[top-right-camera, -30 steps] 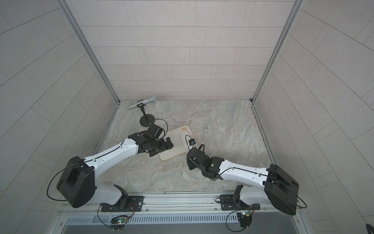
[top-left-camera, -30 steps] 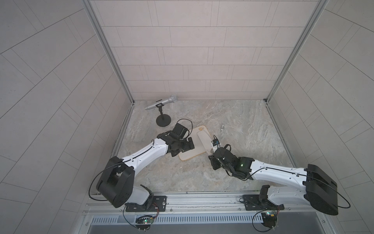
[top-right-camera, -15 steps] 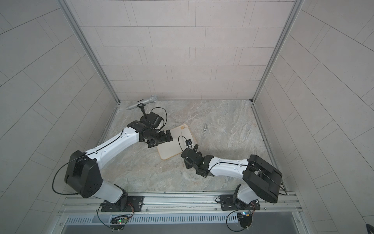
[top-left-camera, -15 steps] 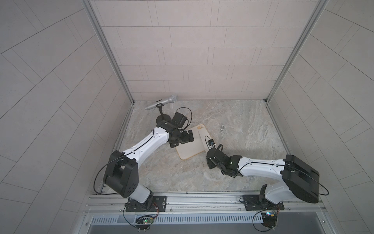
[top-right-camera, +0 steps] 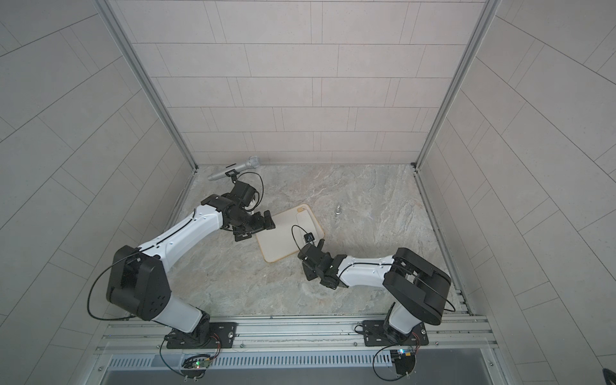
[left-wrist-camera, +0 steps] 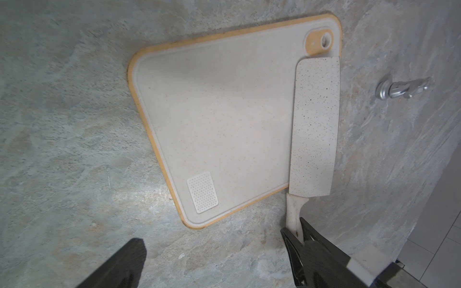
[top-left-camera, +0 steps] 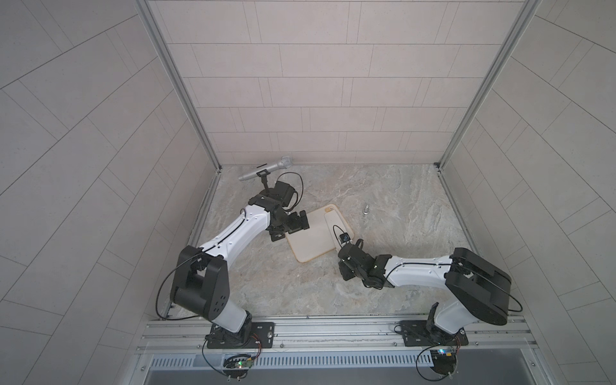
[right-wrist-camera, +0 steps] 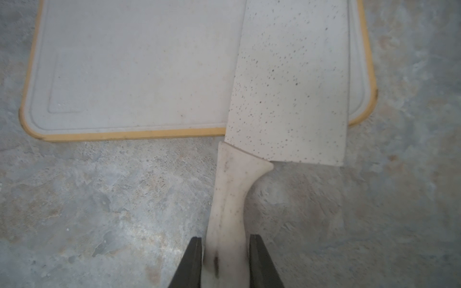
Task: Align the knife with the edge of the cutting board
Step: Place the knife on the work surface.
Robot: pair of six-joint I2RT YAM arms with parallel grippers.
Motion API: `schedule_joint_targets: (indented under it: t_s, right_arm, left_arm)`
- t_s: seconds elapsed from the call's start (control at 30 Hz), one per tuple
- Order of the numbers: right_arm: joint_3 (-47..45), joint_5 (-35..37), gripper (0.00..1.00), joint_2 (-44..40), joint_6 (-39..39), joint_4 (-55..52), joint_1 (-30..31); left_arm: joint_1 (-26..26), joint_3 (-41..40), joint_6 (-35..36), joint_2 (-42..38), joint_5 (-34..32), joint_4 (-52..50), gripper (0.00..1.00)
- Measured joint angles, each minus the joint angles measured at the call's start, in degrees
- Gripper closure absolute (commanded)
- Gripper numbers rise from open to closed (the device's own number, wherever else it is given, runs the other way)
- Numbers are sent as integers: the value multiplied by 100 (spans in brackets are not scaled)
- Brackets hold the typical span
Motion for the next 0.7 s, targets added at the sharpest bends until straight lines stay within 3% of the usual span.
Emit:
schedule_joint_targets:
  t_s: [0.3,0.6,0.7]
  right_arm:
    - [0,-321,49,0,-151,-17,0]
    - [0,-752,8,-260,-293,-210,-295]
    - [9,-1086,0,-590,-396,-271,-669]
  left_arm:
    - [310,-153,39,81,111,103,0]
    - [433,-160,59,197,177,127,0]
    - [494,-160,59,254,214,127,0]
